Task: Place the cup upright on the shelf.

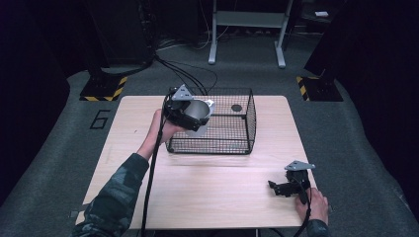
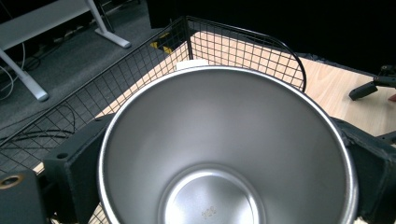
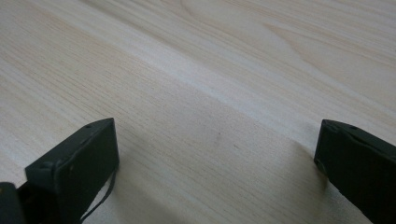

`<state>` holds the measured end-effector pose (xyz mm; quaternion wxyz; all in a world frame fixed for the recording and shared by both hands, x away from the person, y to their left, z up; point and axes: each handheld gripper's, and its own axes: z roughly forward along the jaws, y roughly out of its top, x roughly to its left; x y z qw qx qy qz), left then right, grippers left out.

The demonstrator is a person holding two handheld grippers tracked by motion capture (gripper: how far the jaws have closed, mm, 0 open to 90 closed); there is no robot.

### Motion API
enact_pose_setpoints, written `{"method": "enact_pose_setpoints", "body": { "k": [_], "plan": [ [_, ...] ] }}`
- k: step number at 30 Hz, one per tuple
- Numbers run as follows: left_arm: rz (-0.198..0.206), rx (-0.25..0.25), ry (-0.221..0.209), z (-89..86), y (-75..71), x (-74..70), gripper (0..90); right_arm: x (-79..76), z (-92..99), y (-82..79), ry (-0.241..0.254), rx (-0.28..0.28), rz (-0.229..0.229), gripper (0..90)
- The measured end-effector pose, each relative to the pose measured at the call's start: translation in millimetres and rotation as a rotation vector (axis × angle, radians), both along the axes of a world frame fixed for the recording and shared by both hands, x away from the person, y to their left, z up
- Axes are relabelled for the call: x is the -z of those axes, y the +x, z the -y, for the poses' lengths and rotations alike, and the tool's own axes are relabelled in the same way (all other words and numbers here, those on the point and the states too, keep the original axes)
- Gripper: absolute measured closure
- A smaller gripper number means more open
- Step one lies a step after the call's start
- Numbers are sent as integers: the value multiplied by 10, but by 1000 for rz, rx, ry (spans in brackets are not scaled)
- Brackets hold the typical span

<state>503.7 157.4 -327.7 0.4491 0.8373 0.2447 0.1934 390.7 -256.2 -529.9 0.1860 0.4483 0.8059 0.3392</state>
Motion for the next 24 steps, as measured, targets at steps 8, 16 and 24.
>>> {"method": "enact_pose_setpoints", "body": {
  "k": [8,16,24],
  "plan": [
    [-21,-3,7,68,119,6,58,1,-5,0,4,8,1,0],
    [-38,-25,4,109,265,70,58,0,0,0,0,0,0,0],
    [-71,-44,17,197,416,184,58,1,-5,0,4,9,1,0]
  ]
}}
